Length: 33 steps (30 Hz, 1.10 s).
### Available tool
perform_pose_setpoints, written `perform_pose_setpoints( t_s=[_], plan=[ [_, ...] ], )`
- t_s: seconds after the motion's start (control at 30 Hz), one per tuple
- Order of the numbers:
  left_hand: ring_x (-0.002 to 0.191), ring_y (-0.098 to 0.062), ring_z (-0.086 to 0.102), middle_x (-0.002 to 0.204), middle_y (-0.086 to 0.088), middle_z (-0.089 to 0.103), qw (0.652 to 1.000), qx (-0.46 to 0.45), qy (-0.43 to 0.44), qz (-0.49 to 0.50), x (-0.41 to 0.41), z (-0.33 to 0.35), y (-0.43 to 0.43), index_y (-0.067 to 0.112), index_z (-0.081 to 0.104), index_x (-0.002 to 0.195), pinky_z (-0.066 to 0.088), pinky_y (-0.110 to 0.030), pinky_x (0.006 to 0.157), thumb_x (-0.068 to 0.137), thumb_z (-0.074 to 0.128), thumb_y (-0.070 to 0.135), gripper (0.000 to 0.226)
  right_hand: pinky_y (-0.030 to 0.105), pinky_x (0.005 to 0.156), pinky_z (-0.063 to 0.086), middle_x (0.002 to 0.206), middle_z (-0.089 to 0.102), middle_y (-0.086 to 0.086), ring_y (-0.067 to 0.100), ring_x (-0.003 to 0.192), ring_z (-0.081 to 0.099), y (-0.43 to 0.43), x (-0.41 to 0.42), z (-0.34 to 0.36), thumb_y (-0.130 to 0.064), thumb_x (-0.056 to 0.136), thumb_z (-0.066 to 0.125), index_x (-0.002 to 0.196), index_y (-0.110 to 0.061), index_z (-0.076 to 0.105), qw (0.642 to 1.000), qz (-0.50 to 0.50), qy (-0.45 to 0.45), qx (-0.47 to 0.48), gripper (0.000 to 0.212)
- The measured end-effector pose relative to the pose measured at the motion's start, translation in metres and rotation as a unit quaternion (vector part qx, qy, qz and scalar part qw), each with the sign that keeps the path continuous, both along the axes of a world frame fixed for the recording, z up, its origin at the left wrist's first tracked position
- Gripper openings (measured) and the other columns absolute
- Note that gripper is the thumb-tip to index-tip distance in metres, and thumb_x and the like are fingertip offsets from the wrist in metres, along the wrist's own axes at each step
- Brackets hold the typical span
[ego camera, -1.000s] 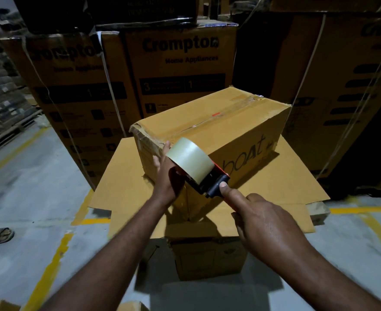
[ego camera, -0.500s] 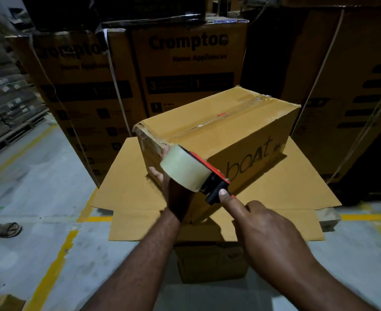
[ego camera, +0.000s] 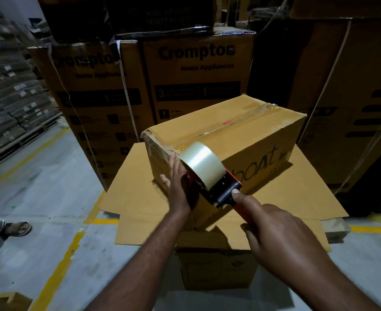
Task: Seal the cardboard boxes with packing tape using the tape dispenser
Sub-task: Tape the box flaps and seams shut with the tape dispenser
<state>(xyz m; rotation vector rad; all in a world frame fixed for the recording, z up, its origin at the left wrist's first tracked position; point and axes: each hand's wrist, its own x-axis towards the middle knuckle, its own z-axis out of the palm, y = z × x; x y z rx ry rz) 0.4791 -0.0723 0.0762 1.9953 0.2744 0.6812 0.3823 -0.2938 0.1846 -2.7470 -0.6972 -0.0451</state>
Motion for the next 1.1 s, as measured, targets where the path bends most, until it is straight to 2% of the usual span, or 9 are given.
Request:
perform_pose_setpoints(
  t_s=[0.07,0.17,0.3,0.5,0.7,0.77,0.87,0.97,1.1],
  plan=[
    [0.152,0.001,0.001,0.161,0.014,0.029,0.996,0.079,-0.017,-0.026,0.002,-0.003,0.014,0.024,0.054,0.141,-0.017,-0.064,0.118,0.094,0.029,0.061,0.065,0.015,0.066,0.039,0.118,0.055,-0.015,0.001,0.088,0.047,-0.008,0.008,0.000,-0.043,0.100,0.051,0.146,-0.056,-0.001,0.999,-0.019,0.037,0.012,0.071],
    [0.152,0.006,0.005,0.145,0.035,0.039,0.991,0.108,-0.053,-0.050,-0.001,0.002,0.023,0.030,0.066,0.128,-0.020,-0.059,0.117,0.101,0.032,0.052,0.049,0.012,0.059,0.033,0.111,0.054,-0.016,-0.002,0.077,0.043,-0.022,0.016,0.020,-0.043,0.097,0.057,0.146,-0.059,0.012,0.993,-0.069,0.077,0.051,0.069],
    [0.154,-0.008,0.019,0.140,0.014,0.057,0.977,0.169,-0.126,-0.022,0.008,-0.010,0.007,0.022,0.072,0.120,-0.008,-0.065,0.121,0.100,0.044,0.046,0.042,0.033,0.062,0.056,0.106,0.053,-0.008,0.018,0.080,0.064,-0.046,0.030,0.045,-0.032,0.089,0.068,0.143,-0.057,0.034,0.969,-0.070,0.117,0.204,0.068],
    [0.143,-0.016,0.043,0.125,0.005,0.067,0.972,0.064,-0.167,0.151,0.032,-0.015,-0.028,0.018,0.075,0.097,0.011,-0.073,0.116,0.102,0.036,0.036,0.043,0.029,0.055,0.054,0.104,0.062,0.005,0.024,0.070,0.068,-0.045,0.046,0.047,-0.021,0.089,0.070,0.143,-0.051,0.041,0.947,-0.057,0.130,0.289,0.068],
    [0.147,-0.024,0.038,0.156,-0.012,0.044,0.962,0.065,-0.200,0.174,0.041,-0.016,-0.027,0.004,0.061,0.134,0.015,-0.058,0.124,0.100,0.031,0.025,0.049,0.033,0.058,0.056,0.102,0.062,0.006,0.027,0.073,0.068,-0.039,0.049,0.030,-0.019,0.090,0.069,0.145,-0.047,0.041,0.939,-0.061,0.155,0.300,0.068],
    [0.146,-0.031,0.039,0.160,-0.015,0.037,0.963,0.059,-0.214,0.153,0.043,-0.015,-0.013,0.003,0.055,0.140,0.031,-0.045,0.122,0.099,0.032,0.023,0.052,0.033,0.058,0.056,0.100,0.063,0.006,0.027,0.072,0.068,-0.041,0.050,0.029,-0.019,0.090,0.069,0.145,-0.047,0.041,0.938,-0.056,0.153,0.305,0.068],
    [0.142,-0.032,0.046,0.164,-0.005,0.030,0.973,0.020,-0.173,0.152,0.039,-0.007,0.024,0.014,0.049,0.148,0.057,-0.038,0.097,0.098,0.033,0.025,0.053,0.032,0.057,0.054,0.100,0.063,0.005,0.026,0.071,0.067,-0.045,0.050,0.028,-0.019,0.091,0.069,0.145,-0.047,0.041,0.937,-0.053,0.144,0.314,0.067],
    [0.137,-0.019,0.049,0.159,-0.005,0.042,0.977,-0.058,-0.118,0.167,0.027,0.002,0.064,0.014,0.052,0.148,0.043,0.000,0.085,0.094,0.032,0.028,0.059,0.031,0.057,0.054,0.104,0.061,0.005,0.025,0.071,0.068,-0.045,0.051,0.028,-0.020,0.091,0.069,0.144,-0.049,0.040,0.935,-0.050,0.137,0.323,0.067],
    [0.091,0.009,0.064,0.155,0.005,0.045,0.983,-0.102,-0.071,0.136,0.019,0.012,0.083,0.022,0.049,0.150,0.057,-0.019,0.062,0.105,0.038,0.018,0.047,0.033,0.056,0.055,0.108,0.059,0.005,0.027,0.071,0.068,-0.033,0.059,0.026,-0.018,0.091,0.068,0.146,-0.045,0.041,0.932,-0.038,0.130,0.338,0.067]
  ],
)
